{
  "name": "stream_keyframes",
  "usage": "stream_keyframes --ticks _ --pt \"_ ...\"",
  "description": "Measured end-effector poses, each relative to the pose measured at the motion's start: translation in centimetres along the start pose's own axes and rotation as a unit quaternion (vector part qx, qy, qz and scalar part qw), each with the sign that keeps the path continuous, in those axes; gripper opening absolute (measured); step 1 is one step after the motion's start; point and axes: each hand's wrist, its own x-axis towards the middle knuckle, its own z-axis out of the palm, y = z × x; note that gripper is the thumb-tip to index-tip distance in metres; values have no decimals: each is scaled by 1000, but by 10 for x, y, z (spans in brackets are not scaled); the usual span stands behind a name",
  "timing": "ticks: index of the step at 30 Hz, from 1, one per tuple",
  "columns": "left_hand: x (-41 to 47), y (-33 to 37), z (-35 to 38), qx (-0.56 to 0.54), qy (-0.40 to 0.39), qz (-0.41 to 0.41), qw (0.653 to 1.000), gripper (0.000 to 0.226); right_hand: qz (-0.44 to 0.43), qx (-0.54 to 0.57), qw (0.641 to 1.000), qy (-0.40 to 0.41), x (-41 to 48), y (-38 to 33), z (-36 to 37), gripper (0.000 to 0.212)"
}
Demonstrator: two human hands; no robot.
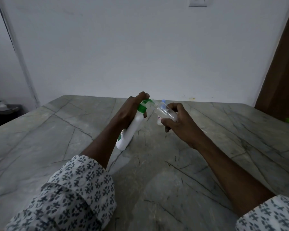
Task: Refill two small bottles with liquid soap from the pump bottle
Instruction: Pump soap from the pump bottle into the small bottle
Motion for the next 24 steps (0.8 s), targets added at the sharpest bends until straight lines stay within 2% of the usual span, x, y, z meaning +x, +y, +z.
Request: stream_keyframes --ticks 2,6,13,24 --pt "1 0 0 10 -8 0 1000 35 4 24 1000 -8 0 4 0 45" --pt "2 -2 0 19 -8 1 1000 41 -28 -80 996 16 0 6 -1 46" --pt "6 -5 2 57 3 2 998 56 -53 -92 994 38 1 5 -3 45" --pt "4 -4 3 37 -19 1 999 39 -48 -86 995 27 2 12 -4 44"
